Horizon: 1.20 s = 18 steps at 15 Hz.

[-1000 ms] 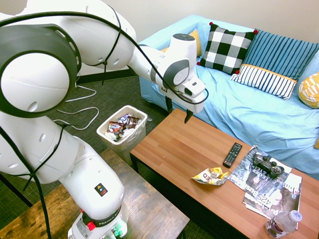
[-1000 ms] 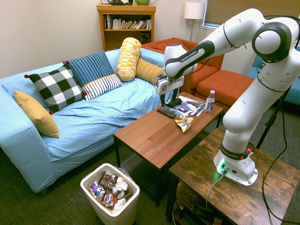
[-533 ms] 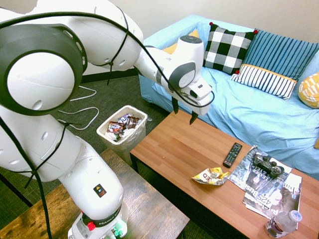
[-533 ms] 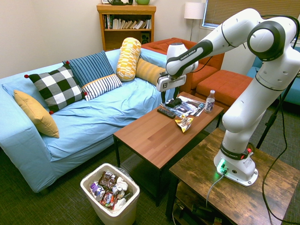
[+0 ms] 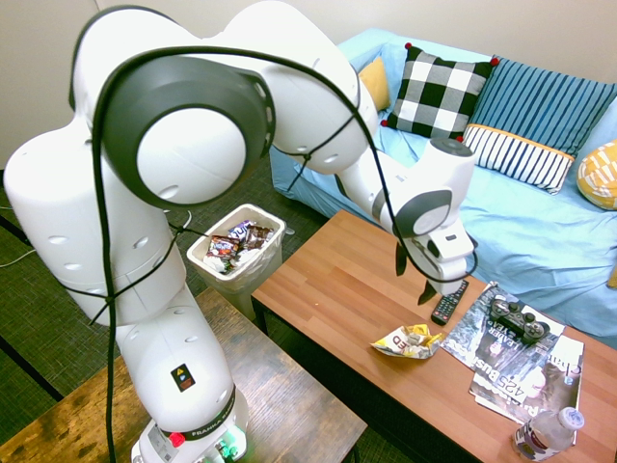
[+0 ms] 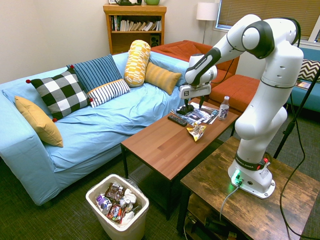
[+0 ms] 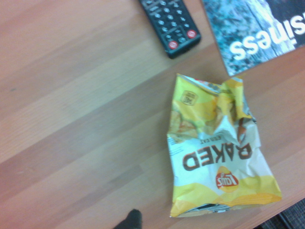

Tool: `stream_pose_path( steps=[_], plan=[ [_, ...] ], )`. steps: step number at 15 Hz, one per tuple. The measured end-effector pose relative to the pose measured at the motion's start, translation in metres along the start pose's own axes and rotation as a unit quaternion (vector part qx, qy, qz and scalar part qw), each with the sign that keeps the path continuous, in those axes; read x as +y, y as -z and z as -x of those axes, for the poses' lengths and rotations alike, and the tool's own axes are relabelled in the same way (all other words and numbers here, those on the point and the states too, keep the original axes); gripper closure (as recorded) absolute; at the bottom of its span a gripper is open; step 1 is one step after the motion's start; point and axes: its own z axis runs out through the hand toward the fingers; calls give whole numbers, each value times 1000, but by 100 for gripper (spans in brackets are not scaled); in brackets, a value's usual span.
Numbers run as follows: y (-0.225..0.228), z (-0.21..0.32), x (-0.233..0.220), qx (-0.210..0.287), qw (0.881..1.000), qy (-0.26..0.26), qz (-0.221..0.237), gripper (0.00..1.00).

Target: Throw the chip bag in the trash bin

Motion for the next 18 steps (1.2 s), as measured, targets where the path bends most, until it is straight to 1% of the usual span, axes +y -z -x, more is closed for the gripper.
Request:
stream_pose_path(
  steps=[3, 7, 10, 14, 15, 18],
  plan=[
    [-42, -23, 8, -26, 999, -11, 22, 0],
    [-99, -47, 0, -57, 997, -18, 41, 0],
    [-131, -64, -7, -61, 996, -28, 59, 0],
    [-165, -70, -20, -68, 995, -27, 74, 0],
    [-170, -70, -23, -68, 995, -26, 75, 100],
    [-180, -73, -29, -73, 994, -24, 75, 100]
  ],
)
